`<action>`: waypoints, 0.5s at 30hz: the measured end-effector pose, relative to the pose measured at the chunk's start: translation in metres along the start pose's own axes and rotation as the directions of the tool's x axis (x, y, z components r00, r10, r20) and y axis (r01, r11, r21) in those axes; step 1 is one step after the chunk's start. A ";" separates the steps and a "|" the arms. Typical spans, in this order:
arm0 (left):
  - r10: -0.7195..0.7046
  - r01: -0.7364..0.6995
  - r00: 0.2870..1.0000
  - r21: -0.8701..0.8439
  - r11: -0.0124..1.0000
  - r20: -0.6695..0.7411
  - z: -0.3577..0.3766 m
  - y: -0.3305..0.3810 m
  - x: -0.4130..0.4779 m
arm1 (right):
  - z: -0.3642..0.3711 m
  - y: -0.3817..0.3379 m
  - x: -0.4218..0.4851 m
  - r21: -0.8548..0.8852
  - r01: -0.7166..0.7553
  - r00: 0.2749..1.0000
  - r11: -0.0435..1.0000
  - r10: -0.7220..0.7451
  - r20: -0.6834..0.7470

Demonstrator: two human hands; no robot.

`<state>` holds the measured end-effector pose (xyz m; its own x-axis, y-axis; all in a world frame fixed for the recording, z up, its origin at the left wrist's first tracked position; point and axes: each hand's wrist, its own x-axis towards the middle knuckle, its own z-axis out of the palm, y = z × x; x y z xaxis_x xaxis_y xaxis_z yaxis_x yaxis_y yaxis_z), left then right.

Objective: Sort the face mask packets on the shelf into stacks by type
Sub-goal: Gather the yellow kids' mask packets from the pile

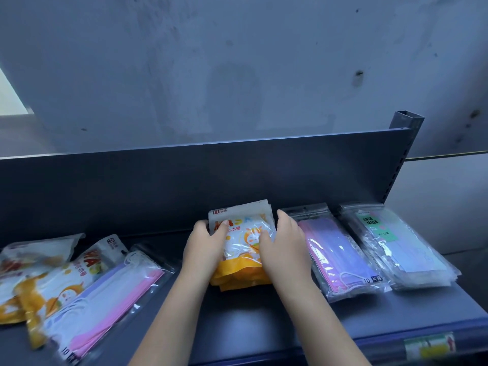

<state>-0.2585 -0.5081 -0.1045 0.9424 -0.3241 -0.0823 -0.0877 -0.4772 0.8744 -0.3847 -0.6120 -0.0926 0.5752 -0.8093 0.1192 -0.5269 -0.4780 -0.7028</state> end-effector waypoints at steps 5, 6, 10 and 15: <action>0.164 -0.157 0.986 0.157 0.975 -0.037 -0.014 -0.007 -0.007 | 0.010 -0.010 -0.015 -0.188 0.129 0.977 0.974 -0.157 -0.143; 0.202 -0.192 0.979 0.191 0.963 -0.033 -0.018 -0.010 -0.009 | 0.012 -0.013 -0.018 -0.197 0.154 0.965 0.968 -0.190 -0.182; 0.375 -0.331 0.925 0.370 0.868 -0.054 -0.044 -0.020 -0.017 | 0.022 -0.033 -0.032 -0.147 0.251 0.944 0.957 -0.275 -0.183; 0.478 -0.388 0.878 0.555 0.736 -0.020 -0.079 -0.037 -0.025 | 0.038 -0.059 -0.052 -0.047 0.321 0.946 0.946 -0.322 -0.031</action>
<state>-0.2533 -0.4182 -0.0967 0.7919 -0.4963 0.3557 -0.6094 -0.6786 0.4100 -0.3599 -0.5290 -0.0838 0.6949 -0.6221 0.3607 -0.3434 -0.7278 -0.5936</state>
